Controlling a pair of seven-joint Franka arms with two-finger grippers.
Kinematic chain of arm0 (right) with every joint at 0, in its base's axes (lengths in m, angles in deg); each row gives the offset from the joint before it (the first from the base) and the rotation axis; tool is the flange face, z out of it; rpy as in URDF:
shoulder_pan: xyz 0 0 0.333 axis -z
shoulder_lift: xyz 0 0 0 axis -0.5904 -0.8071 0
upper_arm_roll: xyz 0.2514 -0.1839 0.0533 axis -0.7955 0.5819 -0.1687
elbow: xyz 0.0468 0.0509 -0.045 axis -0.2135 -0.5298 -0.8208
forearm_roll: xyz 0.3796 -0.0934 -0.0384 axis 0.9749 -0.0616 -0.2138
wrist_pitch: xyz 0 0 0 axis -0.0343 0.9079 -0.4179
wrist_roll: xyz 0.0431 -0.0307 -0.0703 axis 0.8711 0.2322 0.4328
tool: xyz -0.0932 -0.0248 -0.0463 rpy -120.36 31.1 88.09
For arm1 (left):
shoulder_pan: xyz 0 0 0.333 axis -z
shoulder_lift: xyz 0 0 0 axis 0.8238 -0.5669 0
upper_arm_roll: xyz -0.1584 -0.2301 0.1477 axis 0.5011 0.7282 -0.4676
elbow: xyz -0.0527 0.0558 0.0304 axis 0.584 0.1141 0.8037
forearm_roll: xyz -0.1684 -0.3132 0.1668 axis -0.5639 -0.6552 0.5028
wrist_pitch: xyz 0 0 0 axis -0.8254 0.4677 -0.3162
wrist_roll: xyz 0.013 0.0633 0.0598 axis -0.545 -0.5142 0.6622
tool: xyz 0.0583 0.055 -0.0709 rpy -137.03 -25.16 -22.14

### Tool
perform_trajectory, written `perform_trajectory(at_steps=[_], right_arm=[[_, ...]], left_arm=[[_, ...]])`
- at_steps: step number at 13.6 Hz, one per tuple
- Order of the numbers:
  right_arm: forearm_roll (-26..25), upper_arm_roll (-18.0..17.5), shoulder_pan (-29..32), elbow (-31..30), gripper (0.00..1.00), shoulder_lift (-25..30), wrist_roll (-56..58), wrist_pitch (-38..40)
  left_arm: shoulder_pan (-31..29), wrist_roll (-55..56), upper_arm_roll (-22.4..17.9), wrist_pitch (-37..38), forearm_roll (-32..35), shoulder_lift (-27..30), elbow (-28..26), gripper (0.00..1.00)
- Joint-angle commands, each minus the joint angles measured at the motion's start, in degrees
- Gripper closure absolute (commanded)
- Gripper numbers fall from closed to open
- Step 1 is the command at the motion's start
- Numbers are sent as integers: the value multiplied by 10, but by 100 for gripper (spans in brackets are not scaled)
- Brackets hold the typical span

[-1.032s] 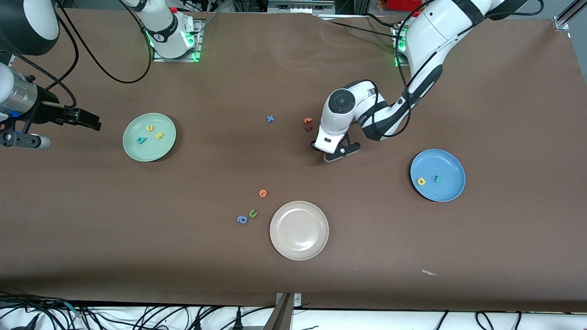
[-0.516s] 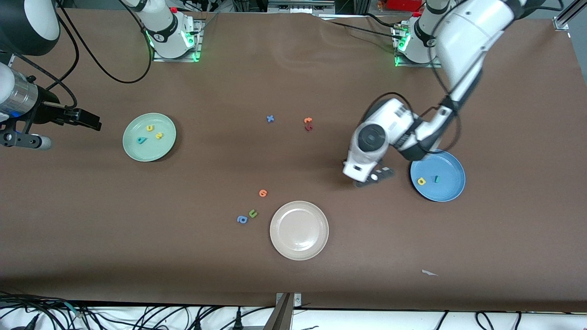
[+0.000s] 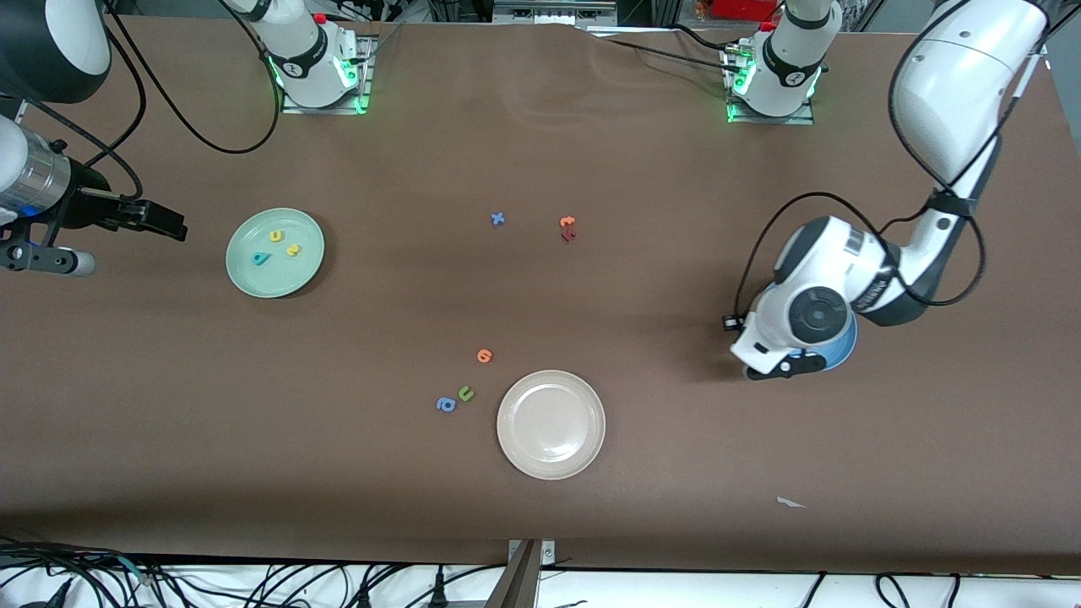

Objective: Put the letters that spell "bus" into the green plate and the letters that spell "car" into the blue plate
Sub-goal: 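Carry the teal c to the blue plate and open the left gripper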

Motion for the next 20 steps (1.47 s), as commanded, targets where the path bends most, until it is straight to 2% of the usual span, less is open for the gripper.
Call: perform_trajectory(at_steps=[1,3,4,5,6,11,16,18,20], right_arm=[[1,0,0,5,0,-2,2,2],[1,0,0,5,0,-2,2,2],[1,0,0,5,0,-2,2,2],[1,0,0,5,0,-2,2,2],[1,0,0,5,0,-2,1,2],[1,0,0,4,0,-2,1,1],[1,0,0,3,0,-1,2,-3],[3,0,0,3,0,-2,2,-5],[4,0,0,3,0,-2,2,-7]], left_arm=[[-28,-85,-1,14,-10,10,-7,80],[-49,-155,-2,14,-7,1,-7,77],[-51,-186,-11,14,-7,-3,-6,70],[-51,-214,-22,12,-5,-6,-5,44],[-51,-232,-26,12,-7,-6,-4,0],[-54,-223,-27,14,-9,6,-2,0],[-70,-230,-34,35,-25,51,-7,0],[-22,-247,-108,35,-115,115,-31,0],[64,-287,-216,36,-191,175,-50,0]])
